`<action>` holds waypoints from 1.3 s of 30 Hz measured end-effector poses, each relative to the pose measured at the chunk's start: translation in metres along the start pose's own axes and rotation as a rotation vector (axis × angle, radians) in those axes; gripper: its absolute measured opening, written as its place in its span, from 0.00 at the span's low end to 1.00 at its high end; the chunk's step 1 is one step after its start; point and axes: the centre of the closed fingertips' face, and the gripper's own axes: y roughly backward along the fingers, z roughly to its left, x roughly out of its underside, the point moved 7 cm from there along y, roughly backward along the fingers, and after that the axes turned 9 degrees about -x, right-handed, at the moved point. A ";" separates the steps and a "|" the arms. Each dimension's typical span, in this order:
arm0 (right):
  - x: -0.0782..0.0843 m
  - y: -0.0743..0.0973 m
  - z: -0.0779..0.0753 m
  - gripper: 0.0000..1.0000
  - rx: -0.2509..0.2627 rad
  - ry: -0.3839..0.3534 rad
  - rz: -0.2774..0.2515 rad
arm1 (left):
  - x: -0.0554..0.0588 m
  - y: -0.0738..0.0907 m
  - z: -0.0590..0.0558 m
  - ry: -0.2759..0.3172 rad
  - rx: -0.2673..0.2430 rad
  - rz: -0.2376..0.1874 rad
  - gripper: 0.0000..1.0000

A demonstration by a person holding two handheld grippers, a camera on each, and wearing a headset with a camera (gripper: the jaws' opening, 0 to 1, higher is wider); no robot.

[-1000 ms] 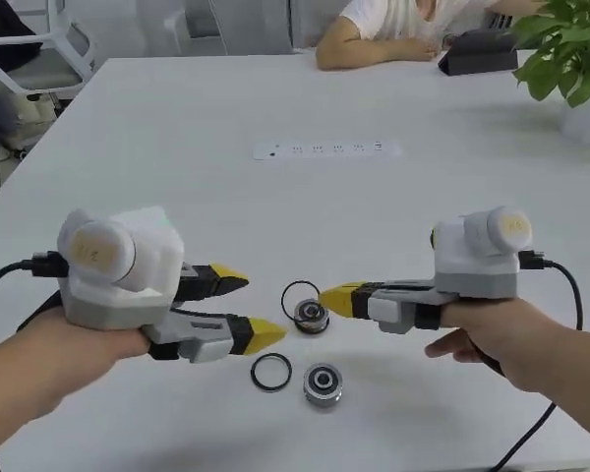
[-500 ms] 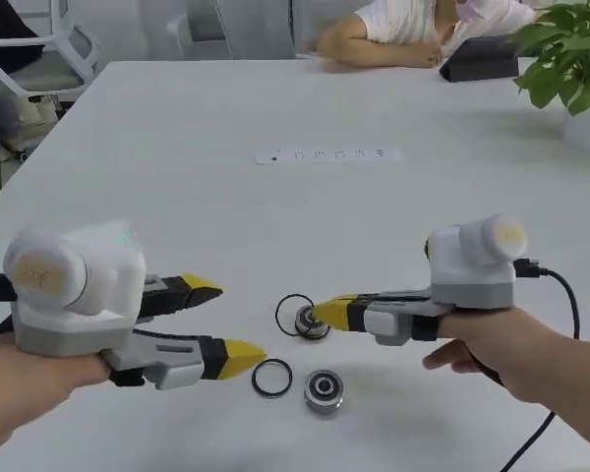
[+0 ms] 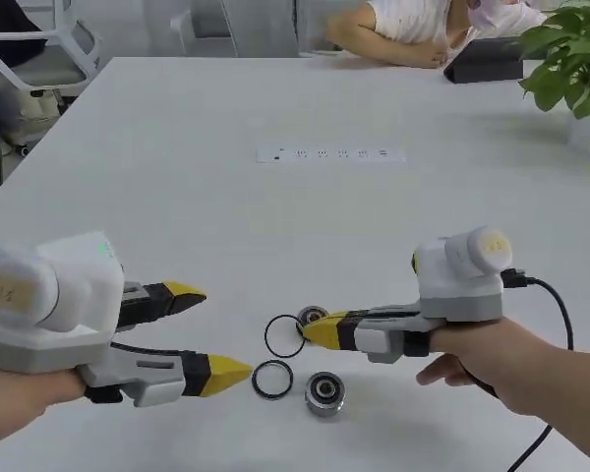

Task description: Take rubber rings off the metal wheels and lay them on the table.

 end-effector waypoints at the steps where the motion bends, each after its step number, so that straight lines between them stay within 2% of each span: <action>1: 0.001 -0.001 0.000 0.00 -0.004 -0.006 0.004 | 0.000 0.000 0.000 -0.001 0.000 0.000 0.58; 3: 0.002 -0.004 -0.001 0.00 -0.008 -0.012 0.010 | 0.001 0.001 0.000 -0.015 -0.005 0.003 0.59; 6: 0.005 -0.008 -0.002 0.00 -0.013 -0.022 0.025 | 0.002 0.002 0.000 0.000 -0.006 -0.001 0.59; 20: 0.016 -0.019 -0.006 0.00 -0.025 -0.061 0.089 | 0.008 0.006 0.004 -0.002 -0.022 0.008 0.59; 28: 0.023 -0.023 -0.006 0.00 -0.019 -0.063 0.132 | 0.009 0.006 0.004 0.001 -0.025 0.011 0.58; 39: 0.025 -0.025 -0.011 0.00 0.002 -0.073 0.149 | 0.010 0.007 0.006 0.006 -0.031 0.012 0.58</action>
